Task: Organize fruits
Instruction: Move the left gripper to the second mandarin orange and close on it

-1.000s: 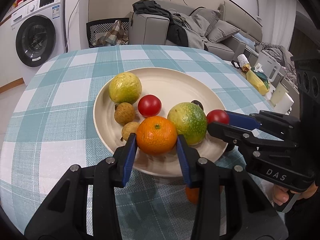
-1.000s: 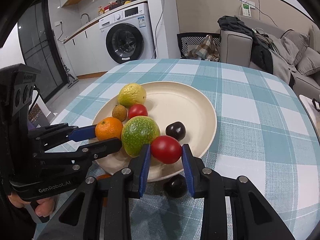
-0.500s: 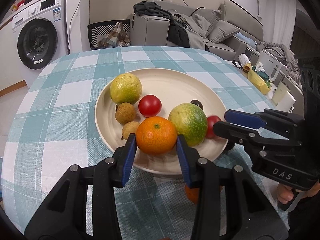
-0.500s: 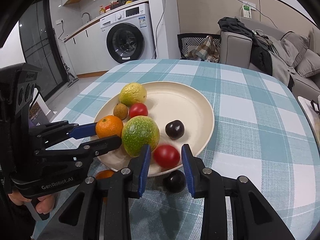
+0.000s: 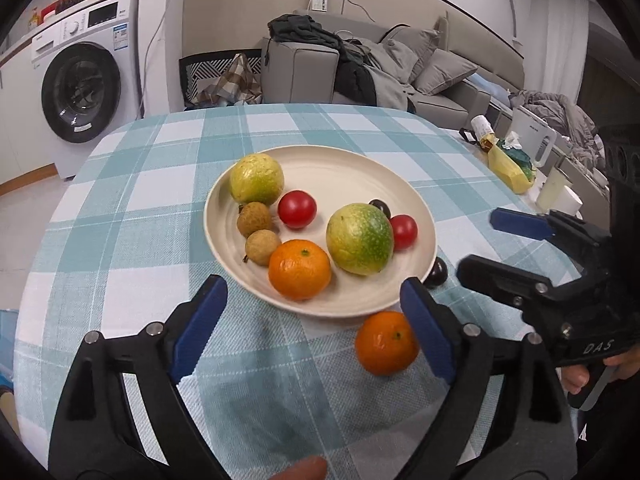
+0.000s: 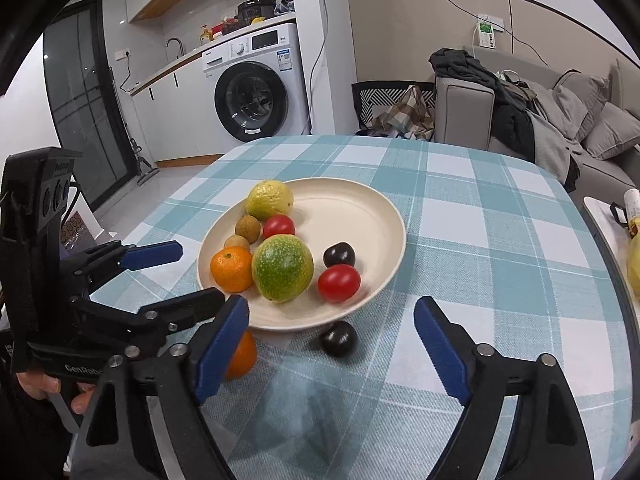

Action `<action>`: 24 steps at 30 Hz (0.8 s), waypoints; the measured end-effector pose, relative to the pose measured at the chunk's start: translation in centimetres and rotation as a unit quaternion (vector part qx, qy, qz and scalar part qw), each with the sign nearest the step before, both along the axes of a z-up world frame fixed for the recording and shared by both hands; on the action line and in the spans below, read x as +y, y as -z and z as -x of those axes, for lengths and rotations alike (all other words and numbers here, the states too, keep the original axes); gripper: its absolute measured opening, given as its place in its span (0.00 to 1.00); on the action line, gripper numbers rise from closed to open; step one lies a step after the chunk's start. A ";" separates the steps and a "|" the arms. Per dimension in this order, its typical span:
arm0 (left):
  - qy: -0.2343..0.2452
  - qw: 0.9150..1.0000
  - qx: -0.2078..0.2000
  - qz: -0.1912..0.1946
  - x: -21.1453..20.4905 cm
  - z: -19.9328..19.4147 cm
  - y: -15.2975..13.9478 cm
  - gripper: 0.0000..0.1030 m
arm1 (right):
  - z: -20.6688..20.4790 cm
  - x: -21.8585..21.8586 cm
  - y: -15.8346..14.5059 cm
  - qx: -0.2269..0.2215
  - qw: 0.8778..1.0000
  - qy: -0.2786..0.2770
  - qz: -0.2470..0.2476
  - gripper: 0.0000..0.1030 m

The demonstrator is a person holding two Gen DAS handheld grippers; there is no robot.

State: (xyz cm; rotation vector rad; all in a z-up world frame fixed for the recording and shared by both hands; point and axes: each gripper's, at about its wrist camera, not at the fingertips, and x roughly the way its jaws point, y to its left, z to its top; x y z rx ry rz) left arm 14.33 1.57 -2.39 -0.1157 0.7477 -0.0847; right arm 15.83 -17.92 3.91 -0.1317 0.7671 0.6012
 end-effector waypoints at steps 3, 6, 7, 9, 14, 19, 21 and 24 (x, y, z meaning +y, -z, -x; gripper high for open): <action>-0.014 1.000 0.000 -0.004 0.2 0.9 -0.1 0.99 | 0.5 -0.6 -0.1 0.003 1.000 0.005 0.001 0.99; -0.019 1.000 -0.005 -0.007 0.2 1.7 -0.2 0.99 | 1.4 -1.3 0.1 -0.006 1.000 0.016 -0.005 1.00; -0.019 1.000 -0.005 -0.012 0.0 2.0 -0.3 0.99 | 1.7 -1.5 0.2 -0.007 1.000 0.018 -0.007 1.00; -0.019 1.000 -0.012 -0.015 -0.2 2.5 -0.5 0.99 | 2.0 -1.7 0.4 -0.006 1.000 0.017 -0.017 1.00; -0.007 1.000 -0.010 -0.021 -0.9 3.0 -0.5 0.99 | 2.0 -1.4 0.5 -0.012 1.000 0.006 -0.006 1.00; 0.002 1.000 0.000 -0.028 -1.5 2.9 0.0 0.99 | 1.4 -1.9 1.2 0.000 1.000 0.014 0.001 1.00; 0.003 1.000 0.003 -0.026 -1.6 2.7 0.2 0.99 | 1.1 -2.2 1.4 0.008 1.000 0.018 0.001 1.00; 0.003 1.000 0.017 -0.009 -1.6 2.4 0.8 0.99 | 0.7 -2.4 1.7 0.011 1.000 0.023 0.007 1.00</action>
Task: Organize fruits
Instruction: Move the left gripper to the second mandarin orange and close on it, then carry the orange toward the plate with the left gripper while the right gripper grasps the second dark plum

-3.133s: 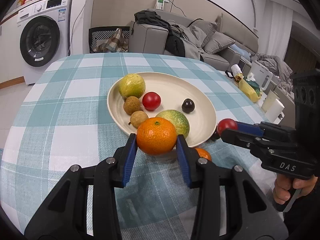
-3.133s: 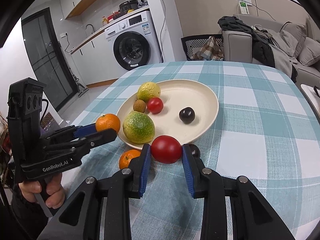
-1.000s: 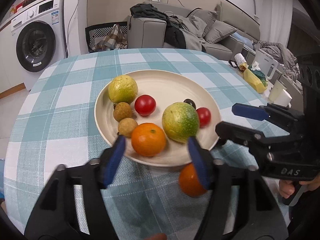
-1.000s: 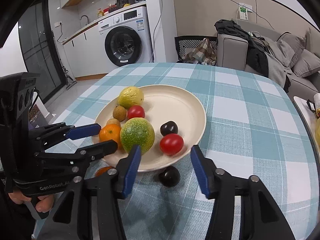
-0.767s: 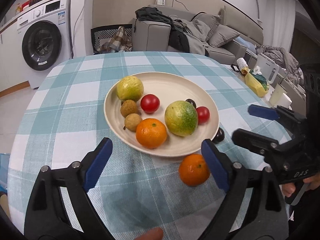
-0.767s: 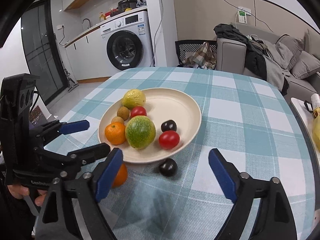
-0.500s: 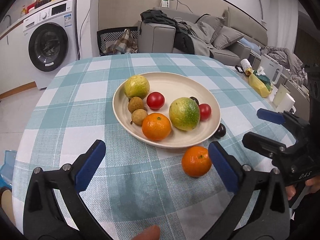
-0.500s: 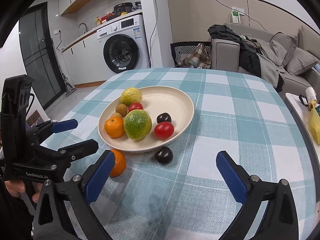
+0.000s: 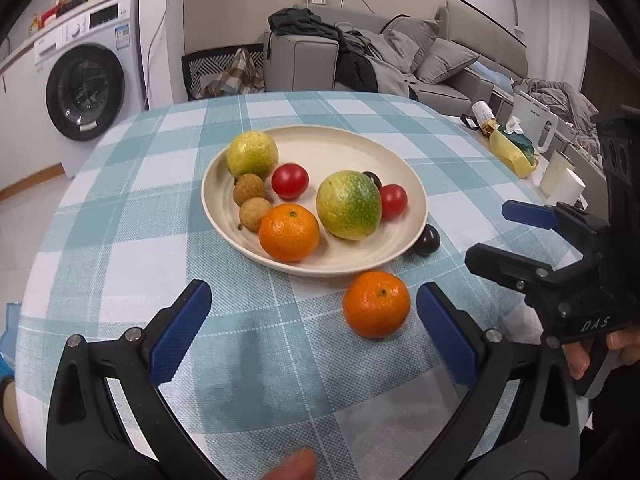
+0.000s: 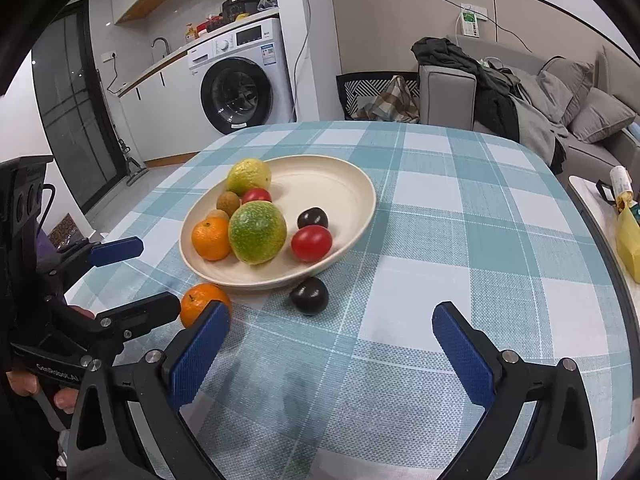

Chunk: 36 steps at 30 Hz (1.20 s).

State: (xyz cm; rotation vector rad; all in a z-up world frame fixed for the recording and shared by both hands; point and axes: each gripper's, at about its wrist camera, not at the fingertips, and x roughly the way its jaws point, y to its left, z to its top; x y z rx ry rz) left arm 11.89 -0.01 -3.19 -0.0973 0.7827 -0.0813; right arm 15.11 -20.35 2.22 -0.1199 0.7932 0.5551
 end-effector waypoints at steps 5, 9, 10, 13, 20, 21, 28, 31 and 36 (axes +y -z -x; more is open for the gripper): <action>-0.004 1.000 0.021 0.007 -0.4 -0.5 0.8 0.99 | -0.7 -0.5 0.6 0.012 1.000 0.022 0.013 1.00; 0.003 1.000 0.026 0.013 -0.9 -0.7 1.3 0.99 | -1.2 -1.0 1.0 0.024 0.999 0.033 0.015 1.00; 0.003 1.000 0.026 0.012 -1.1 -0.7 1.4 0.99 | -1.3 -1.1 1.0 0.026 0.999 0.034 0.014 1.00; 0.003 1.000 0.030 0.006 -1.7 -0.9 1.6 0.99 | -1.3 -1.1 1.1 0.029 0.999 0.031 0.014 1.00; 0.025 0.999 0.033 0.003 -2.4 -1.0 1.8 0.78 | -1.2 -1.0 1.1 0.030 0.999 0.028 0.016 1.00; 0.030 0.999 0.036 0.005 -2.5 -1.0 1.9 0.74 | -1.2 -1.0 1.1 0.030 0.999 0.029 0.016 1.00; 0.054 0.997 0.046 0.007 -3.2 -1.3 2.1 0.44 | -1.0 -1.0 1.0 0.033 0.999 0.025 0.013 1.00; 0.063 0.997 0.043 0.008 -3.5 -1.1 2.1 0.38 | -0.8 -1.0 1.0 0.032 0.999 0.023 0.013 1.00; 0.068 0.997 0.038 0.003 -3.9 -0.8 2.0 0.37 | -0.8 -0.9 0.9 0.035 0.999 0.023 0.010 1.00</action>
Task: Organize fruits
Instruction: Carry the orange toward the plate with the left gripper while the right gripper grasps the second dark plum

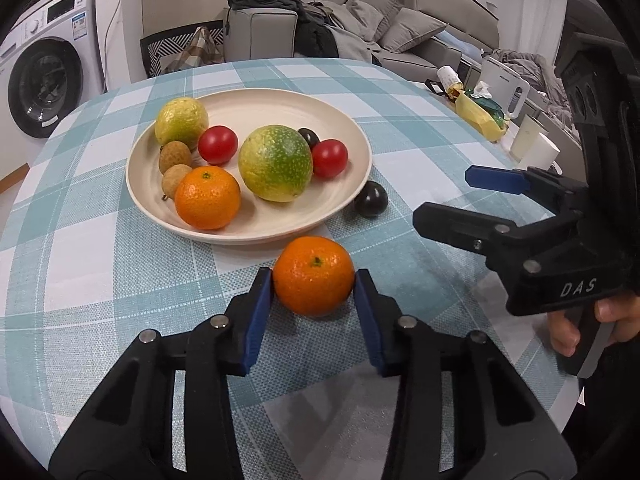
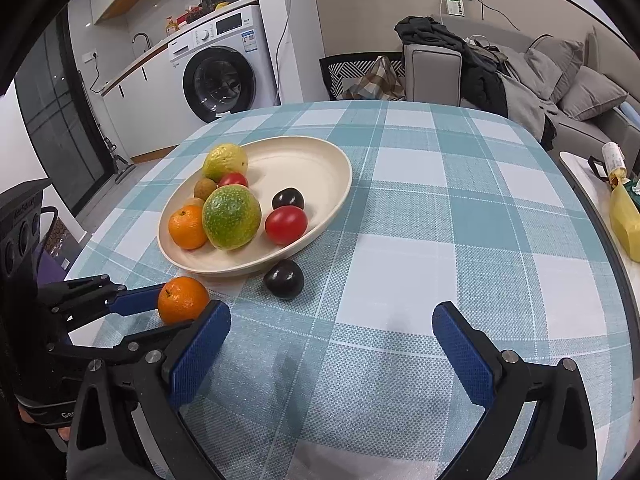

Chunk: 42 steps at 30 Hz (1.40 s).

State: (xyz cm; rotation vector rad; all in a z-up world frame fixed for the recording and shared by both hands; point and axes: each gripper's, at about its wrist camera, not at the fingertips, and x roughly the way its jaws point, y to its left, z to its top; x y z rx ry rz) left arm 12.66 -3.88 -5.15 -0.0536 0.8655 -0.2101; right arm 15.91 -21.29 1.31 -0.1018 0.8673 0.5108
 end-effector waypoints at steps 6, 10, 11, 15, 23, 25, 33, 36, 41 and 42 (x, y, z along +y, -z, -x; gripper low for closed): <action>-0.006 1.000 -0.011 -0.009 0.2 0.4 -0.4 0.37 | -0.1 0.0 0.1 0.006 1.000 -0.004 -0.007 1.00; -0.004 1.000 -0.014 0.008 0.9 0.5 -0.7 0.37 | -0.1 -0.1 0.4 0.021 1.000 -0.012 -0.016 1.00; -0.004 1.000 -0.017 0.009 1.0 0.6 -0.8 0.37 | -0.1 0.0 0.5 0.023 1.000 -0.012 -0.016 0.99; -0.002 1.000 -0.028 0.010 1.3 1.0 -1.5 0.37 | -0.3 0.0 0.6 0.028 0.999 -0.015 -0.022 0.94; -0.017 0.999 -0.043 0.025 2.8 1.5 -3.0 0.37 | -1.1 1.7 1.7 0.038 0.999 -0.035 0.014 0.79; -0.022 0.998 -0.050 0.027 3.3 1.7 -3.5 0.37 | -1.1 2.4 1.8 0.032 0.998 -0.040 0.028 0.76; -0.040 0.996 -0.068 0.046 5.3 2.3 -5.3 0.37 | -1.4 4.3 1.9 0.020 0.996 -0.057 0.058 0.64; -0.046 0.995 -0.069 0.057 6.0 2.5 -5.7 0.37 | -1.3 5.1 1.8 0.013 0.996 -0.062 0.069 0.59; -0.056 0.994 -0.072 0.062 6.7 2.6 -5.9 0.37 | -1.1 6.0 1.8 0.002 0.994 -0.068 0.085 0.43; -0.058 0.994 -0.071 0.065 6.9 2.6 -6.0 0.37 | -1.1 6.1 1.8 0.001 0.994 -0.068 0.086 0.42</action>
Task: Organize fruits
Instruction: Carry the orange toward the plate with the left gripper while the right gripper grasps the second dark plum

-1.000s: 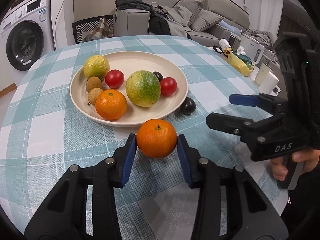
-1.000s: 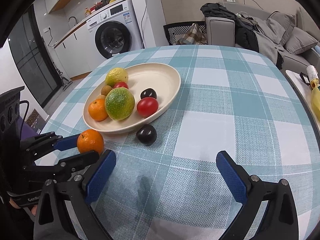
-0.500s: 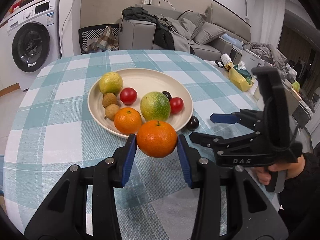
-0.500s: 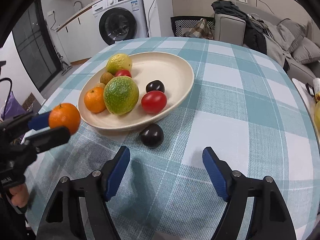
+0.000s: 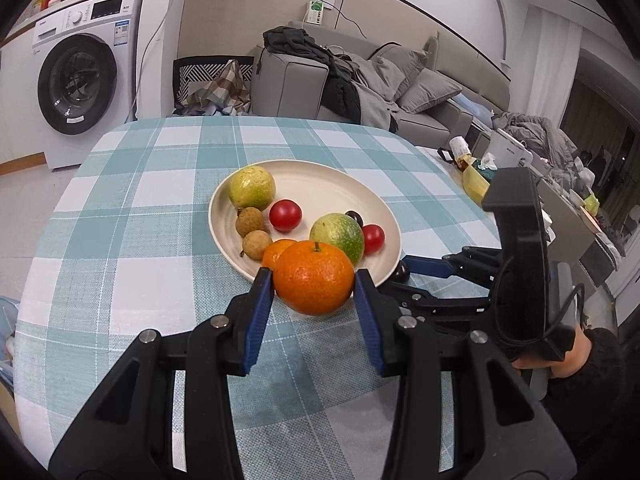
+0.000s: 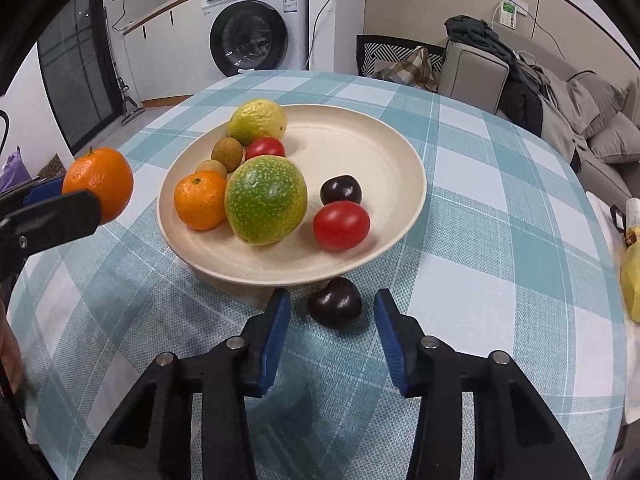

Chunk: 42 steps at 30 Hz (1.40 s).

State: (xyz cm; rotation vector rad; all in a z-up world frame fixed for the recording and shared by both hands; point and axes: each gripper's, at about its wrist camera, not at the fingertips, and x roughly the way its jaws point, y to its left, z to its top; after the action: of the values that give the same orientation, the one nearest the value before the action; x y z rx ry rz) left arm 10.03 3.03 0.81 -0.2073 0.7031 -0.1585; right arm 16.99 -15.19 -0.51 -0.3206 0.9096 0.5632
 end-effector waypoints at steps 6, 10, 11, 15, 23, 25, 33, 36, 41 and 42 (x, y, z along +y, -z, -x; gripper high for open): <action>-0.010 1.000 0.004 0.006 0.7 -0.1 0.3 0.37 | 0.1 -0.2 -0.1 0.000 1.000 -0.004 0.002 0.26; -0.013 1.000 0.004 0.001 0.7 -0.3 0.5 0.37 | 0.2 -0.6 -0.2 0.001 1.000 -0.005 0.000 0.26; -0.015 1.000 0.005 0.000 0.8 -0.4 0.6 0.37 | 0.2 -0.8 -0.3 0.000 1.000 -0.006 0.000 0.26; -0.020 1.000 0.004 -0.003 0.9 -0.6 0.8 0.37 | 0.7 -1.4 -0.8 -0.004 1.000 -0.006 -0.011 0.26; -0.027 1.000 0.003 -0.014 0.9 -1.0 1.3 0.37 | 1.6 -1.8 -2.8 -0.029 0.998 -0.011 -0.048 0.26; -0.029 0.999 0.003 -0.016 0.9 -1.2 1.4 0.37 | 1.7 -1.7 -3.3 -0.036 0.998 -0.012 -0.055 0.26; -0.031 0.999 -0.009 -0.026 0.5 -2.6 1.3 0.37 | 0.8 -1.3 -5.1 -0.050 0.994 -0.001 -0.094 0.26; -0.031 0.999 -0.010 -0.021 0.4 -3.4 1.4 0.37 | 0.3 -1.3 -5.5 -0.051 0.993 0.004 -0.107 0.26; -0.038 0.999 -0.014 -0.027 0.4 -5.2 1.7 0.37 | -0.8 -1.4 -5.8 -0.055 0.991 0.014 -0.125 0.26; -0.040 0.999 -0.014 -0.026 0.5 -5.5 1.8 0.37 | -1.1 -1.5 -5.8 -0.052 0.990 0.017 -0.131 0.26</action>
State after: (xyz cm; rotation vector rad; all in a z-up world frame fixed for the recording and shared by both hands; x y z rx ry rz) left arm 15.55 3.52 -0.97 -0.1832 0.6687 -0.0662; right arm 18.13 -16.71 5.27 -0.0960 0.7284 0.6212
